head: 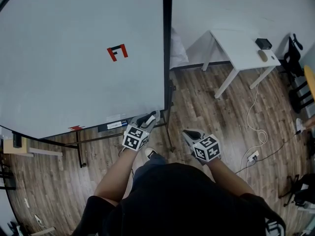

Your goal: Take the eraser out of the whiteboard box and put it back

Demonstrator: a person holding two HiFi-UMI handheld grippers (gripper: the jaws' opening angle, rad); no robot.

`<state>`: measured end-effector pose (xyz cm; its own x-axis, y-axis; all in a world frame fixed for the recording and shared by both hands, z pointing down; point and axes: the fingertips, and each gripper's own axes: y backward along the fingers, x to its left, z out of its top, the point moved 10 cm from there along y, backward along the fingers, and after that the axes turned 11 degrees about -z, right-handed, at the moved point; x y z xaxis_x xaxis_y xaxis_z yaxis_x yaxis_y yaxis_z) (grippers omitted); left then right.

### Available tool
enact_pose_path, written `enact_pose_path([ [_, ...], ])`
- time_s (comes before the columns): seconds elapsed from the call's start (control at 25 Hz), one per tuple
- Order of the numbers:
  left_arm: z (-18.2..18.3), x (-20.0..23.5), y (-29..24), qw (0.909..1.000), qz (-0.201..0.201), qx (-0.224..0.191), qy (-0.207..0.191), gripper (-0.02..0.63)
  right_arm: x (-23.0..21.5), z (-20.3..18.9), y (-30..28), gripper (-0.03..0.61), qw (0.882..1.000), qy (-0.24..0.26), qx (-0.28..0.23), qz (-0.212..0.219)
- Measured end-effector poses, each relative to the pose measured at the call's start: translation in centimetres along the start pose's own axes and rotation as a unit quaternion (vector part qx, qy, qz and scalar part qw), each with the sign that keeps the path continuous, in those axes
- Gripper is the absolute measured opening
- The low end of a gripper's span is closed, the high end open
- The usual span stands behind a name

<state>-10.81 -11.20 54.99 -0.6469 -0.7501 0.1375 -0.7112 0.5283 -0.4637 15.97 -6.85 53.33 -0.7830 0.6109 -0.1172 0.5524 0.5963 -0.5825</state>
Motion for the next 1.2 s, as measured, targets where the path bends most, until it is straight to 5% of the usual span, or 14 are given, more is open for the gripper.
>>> enact_pose_path([
  [1.2, -4.6, -5.7, 4.6, 0.9994, 0.033, -0.004, 0.001, 0.144, 0.0, -2.2, 2.9, 0.0, 1.0, 0.025, 0.005, -0.003],
])
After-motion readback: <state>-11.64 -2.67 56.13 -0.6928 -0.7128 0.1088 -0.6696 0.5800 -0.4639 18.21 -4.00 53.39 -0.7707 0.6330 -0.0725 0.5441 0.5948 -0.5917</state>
